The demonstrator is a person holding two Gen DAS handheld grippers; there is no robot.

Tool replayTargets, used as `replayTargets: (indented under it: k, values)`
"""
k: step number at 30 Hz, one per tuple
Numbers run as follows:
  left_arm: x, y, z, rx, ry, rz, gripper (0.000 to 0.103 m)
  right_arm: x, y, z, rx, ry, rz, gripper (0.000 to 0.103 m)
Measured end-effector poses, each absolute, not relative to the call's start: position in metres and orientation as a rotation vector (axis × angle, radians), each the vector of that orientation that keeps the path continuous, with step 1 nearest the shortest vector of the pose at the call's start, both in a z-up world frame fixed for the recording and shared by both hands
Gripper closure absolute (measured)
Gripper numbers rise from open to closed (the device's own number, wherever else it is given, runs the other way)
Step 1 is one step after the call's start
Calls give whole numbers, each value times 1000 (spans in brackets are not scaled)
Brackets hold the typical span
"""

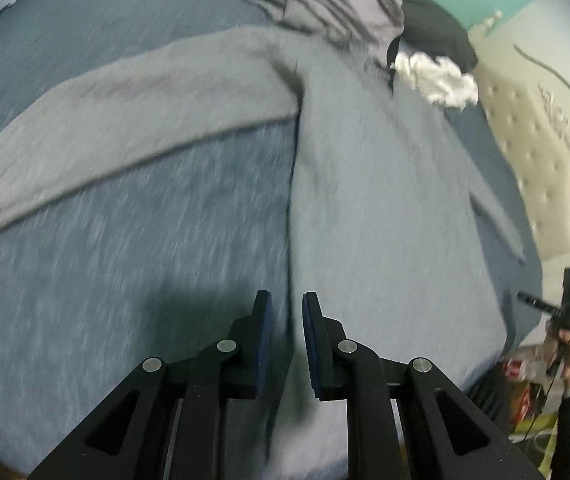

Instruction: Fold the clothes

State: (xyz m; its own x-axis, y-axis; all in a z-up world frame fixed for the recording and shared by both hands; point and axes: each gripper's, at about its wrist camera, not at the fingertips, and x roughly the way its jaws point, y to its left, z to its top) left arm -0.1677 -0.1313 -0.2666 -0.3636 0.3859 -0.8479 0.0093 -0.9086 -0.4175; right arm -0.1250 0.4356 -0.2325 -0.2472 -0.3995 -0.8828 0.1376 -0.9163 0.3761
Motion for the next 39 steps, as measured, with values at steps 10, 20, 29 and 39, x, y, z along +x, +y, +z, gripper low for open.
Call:
replayTargets:
  k: [10, 20, 29, 39]
  values:
    - [-250, -145, -270, -1507, -637, 2386, 85, -210, 432, -236, 1625, -381, -2287, 79]
    - [-309, -157, -305, -1462, -799, 2348, 85, -301, 439, -264, 1558, -605, -2355, 79]
    - [-333, -155, -312, -1467, -735, 2420, 85, -346, 421, -289, 1554, -631, -2336, 78]
    - [-307, -162, -329, -1483, -996, 2358, 77, -345, 414, -302, 1556, -642, -2306, 78]
